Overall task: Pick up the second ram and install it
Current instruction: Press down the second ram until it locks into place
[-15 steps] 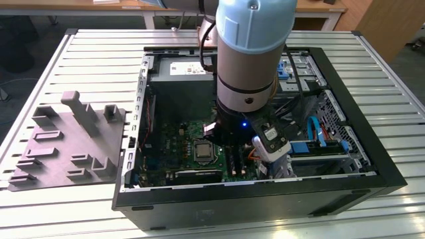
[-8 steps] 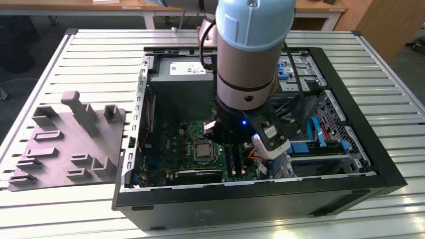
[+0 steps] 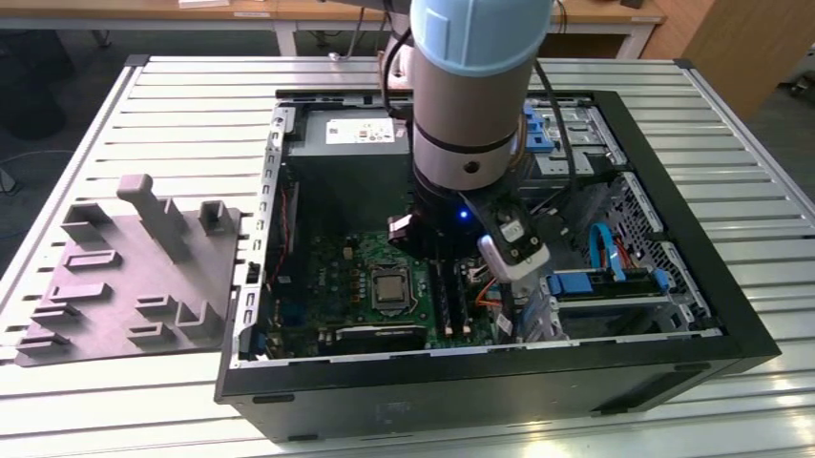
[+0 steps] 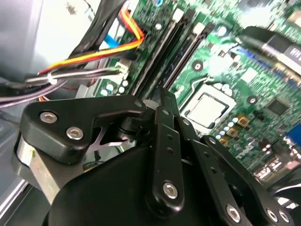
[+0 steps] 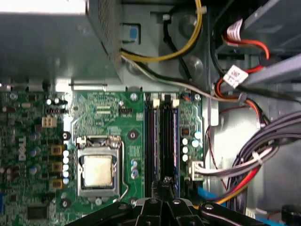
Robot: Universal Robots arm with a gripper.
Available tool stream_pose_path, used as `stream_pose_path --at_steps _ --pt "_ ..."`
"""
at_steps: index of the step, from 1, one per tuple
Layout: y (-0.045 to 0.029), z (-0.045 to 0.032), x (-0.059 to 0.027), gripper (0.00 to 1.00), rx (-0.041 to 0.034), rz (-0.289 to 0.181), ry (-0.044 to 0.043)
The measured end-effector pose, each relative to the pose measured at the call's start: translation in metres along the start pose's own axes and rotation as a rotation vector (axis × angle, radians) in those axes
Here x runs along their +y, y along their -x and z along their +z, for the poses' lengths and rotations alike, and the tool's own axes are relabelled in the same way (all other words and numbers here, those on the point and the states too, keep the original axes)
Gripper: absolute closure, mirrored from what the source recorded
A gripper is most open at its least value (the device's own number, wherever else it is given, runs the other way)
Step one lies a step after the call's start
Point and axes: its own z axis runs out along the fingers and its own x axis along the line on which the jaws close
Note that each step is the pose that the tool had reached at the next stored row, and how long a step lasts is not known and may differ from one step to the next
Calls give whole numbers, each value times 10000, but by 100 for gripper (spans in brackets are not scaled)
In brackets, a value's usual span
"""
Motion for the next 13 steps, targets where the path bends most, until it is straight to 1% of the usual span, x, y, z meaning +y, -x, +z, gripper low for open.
stream_pose_path --at_steps 3,6,13 --pt "0 -10 10 89 1 -1 -3" --pt "3 -64 12 89 0 1 -1" --pt "4 -66 15 89 1 0 -1"
